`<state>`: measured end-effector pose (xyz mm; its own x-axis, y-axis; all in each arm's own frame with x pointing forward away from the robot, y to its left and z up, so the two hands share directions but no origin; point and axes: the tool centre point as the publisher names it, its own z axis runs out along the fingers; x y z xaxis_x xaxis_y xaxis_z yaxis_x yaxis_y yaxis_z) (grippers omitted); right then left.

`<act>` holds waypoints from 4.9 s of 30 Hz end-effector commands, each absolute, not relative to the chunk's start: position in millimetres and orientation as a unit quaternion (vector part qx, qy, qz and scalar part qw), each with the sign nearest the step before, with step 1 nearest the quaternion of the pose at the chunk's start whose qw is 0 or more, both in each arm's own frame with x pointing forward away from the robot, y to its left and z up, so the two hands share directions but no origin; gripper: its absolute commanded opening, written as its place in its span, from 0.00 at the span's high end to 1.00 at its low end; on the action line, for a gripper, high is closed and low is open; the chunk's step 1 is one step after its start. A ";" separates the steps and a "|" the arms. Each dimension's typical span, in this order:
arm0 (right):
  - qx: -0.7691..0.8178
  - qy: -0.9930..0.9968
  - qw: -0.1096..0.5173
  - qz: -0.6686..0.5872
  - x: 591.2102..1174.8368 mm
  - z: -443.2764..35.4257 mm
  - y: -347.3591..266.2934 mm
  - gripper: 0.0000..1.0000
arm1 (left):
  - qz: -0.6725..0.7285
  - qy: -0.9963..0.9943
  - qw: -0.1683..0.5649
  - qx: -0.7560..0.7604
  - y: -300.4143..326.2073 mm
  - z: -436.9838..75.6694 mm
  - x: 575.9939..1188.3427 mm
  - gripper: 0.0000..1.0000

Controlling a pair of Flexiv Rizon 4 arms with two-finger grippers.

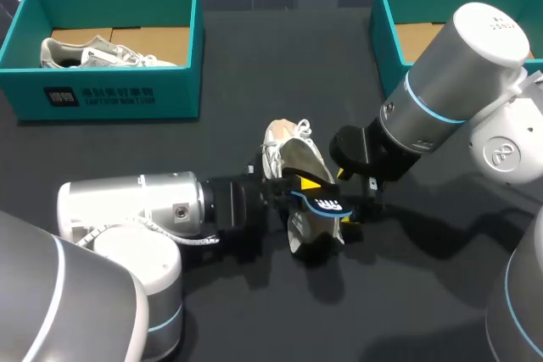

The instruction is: Take the shoe out of the shoebox, open the shoe tongue, remove and reinsert the insole, then place the shoe into the shoebox

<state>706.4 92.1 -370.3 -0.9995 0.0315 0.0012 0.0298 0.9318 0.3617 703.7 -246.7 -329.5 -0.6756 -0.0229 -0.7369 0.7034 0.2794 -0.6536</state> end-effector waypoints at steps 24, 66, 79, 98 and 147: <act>0.016 0.983 0.004 0.183 705.5 -370.8 92.5 0.00 | -0.530 0.755 0.323 0.211 -249.2 -343.8 721.8 1.00; 0.016 0.983 0.004 0.183 705.5 -370.8 92.5 0.00 | -0.559 0.740 0.308 0.213 -251.1 -320.9 702.3 0.72; 0.016 0.983 0.004 0.183 705.5 -370.8 92.5 0.00 | -0.565 0.733 0.308 0.223 -253.6 -312.5 692.1 0.69; 0.016 0.983 0.004 0.183 705.5 -370.8 92.5 0.00 | -0.569 0.714 0.320 0.251 -256.5 -304.1 683.0 1.00; 0.016 0.983 0.004 0.183 705.5 -370.8 92.5 0.00 | -0.511 0.746 0.339 0.259 -244.5 -341.2 720.5 0.97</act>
<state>706.4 92.1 -370.3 -0.9995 0.0315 0.0012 0.0298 0.9318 0.3617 719.8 -244.7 -342.2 -0.6332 0.0401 -0.7730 0.7355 0.3423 -0.5847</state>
